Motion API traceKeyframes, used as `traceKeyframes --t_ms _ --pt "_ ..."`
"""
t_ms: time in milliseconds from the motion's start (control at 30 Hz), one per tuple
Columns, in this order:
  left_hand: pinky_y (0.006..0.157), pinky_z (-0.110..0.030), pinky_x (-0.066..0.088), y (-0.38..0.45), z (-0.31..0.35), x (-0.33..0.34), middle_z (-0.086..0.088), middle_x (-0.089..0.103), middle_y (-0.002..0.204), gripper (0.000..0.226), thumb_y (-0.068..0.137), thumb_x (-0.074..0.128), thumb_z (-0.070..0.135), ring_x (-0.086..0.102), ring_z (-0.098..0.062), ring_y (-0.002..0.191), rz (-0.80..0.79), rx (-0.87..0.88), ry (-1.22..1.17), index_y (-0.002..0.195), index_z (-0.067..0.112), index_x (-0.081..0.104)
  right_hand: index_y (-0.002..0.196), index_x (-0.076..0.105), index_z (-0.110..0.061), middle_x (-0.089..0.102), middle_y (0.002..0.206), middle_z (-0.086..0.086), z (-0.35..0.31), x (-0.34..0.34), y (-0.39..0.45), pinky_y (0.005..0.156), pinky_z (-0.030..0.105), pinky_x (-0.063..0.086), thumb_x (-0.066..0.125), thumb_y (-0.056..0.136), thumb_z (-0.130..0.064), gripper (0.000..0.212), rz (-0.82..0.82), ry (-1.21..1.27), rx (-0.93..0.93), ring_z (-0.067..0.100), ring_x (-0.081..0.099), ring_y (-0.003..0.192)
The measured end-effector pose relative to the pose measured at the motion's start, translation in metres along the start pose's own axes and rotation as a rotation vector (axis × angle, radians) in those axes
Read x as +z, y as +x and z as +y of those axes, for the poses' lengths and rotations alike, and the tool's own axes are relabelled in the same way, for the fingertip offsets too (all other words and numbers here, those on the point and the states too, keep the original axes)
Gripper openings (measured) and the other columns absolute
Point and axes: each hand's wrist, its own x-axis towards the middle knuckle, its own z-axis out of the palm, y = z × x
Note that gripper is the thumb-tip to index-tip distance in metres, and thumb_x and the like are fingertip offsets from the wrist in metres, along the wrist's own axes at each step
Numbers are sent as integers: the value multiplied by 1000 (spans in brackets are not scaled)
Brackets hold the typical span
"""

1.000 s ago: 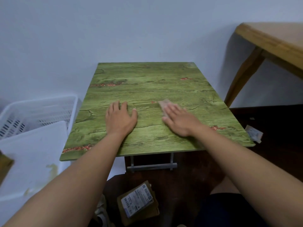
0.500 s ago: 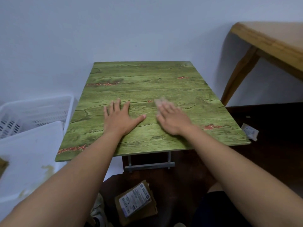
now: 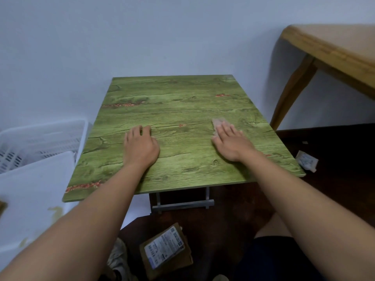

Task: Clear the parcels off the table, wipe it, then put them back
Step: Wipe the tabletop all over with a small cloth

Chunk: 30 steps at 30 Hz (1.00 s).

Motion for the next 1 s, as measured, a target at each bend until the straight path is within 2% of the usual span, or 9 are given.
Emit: traceKeyframes --t_ms 200,267,333,433,533,600,733,800,1000 --pt "90 -41 34 1 -4 -6 -22 58 105 34 104 33 25 48 -33 104 199 -132 -341 99 0 57 154 -8 -30 -13 161 -5 -92 20 -43 117 37 -9 13 102 -53 61 -9 -79 -643 13 -12 147" --pt "85 -41 32 0 -6 -9 -24 57 95 35 104 34 24 48 -34 99 239 -184 -399 83 3 52 154 -5 -28 -10 161 -6 -94 17 -36 118 36 -7 11 102 -52 59 -43 -103 -655 11 -10 147" --pt "86 -41 32 0 -6 -11 -24 56 95 34 104 32 21 48 -35 100 237 -214 -399 79 6 50 154 -5 -25 -11 161 -4 -85 6 -18 118 38 -3 7 102 -52 60 -36 -68 -462 15 -7 149" --pt "90 -42 32 -1 -3 -14 -25 54 102 35 103 30 15 47 -35 104 222 -260 -424 88 -4 56 154 -11 -25 -14 161 1 -92 6 -12 118 40 -3 12 101 -50 62 26 -59 -350 20 -8 149" --pt "92 -41 31 -2 -3 -16 -29 54 104 34 101 32 9 47 -37 106 253 -261 -465 92 -12 57 155 -8 -25 -13 162 0 -124 19 -45 119 38 -6 17 102 -47 62 -9 -115 -683 17 -12 148" --pt "92 -38 32 -2 -3 -17 -28 53 106 32 101 32 8 47 -36 107 249 -263 -482 94 -11 57 155 -4 -23 -10 162 -1 -121 15 -45 120 36 -4 17 104 -45 59 -41 -147 -752 15 -9 148" --pt "95 -35 36 -5 -1 -15 -15 52 117 26 96 42 13 47 -29 113 166 -176 -470 114 -1 53 153 -9 -26 -12 161 -1 -91 -3 -11 118 38 -3 6 103 -48 56 -40 -39 -396 18 -6 149" --pt "100 -40 36 -6 0 -12 -13 52 124 35 94 46 20 45 -28 119 112 -92 -398 124 3 50 153 -11 -26 -15 161 0 -92 1 -12 117 39 -6 7 103 -48 57 -24 -47 -364 20 -9 149" --pt "104 -42 30 -2 2 -9 -15 49 133 40 96 44 29 41 -31 125 77 -77 -293 131 11 49 155 -4 -27 -11 162 -2 -109 20 -60 118 35 -8 16 104 -43 57 -60 -150 -769 14 -13 147"
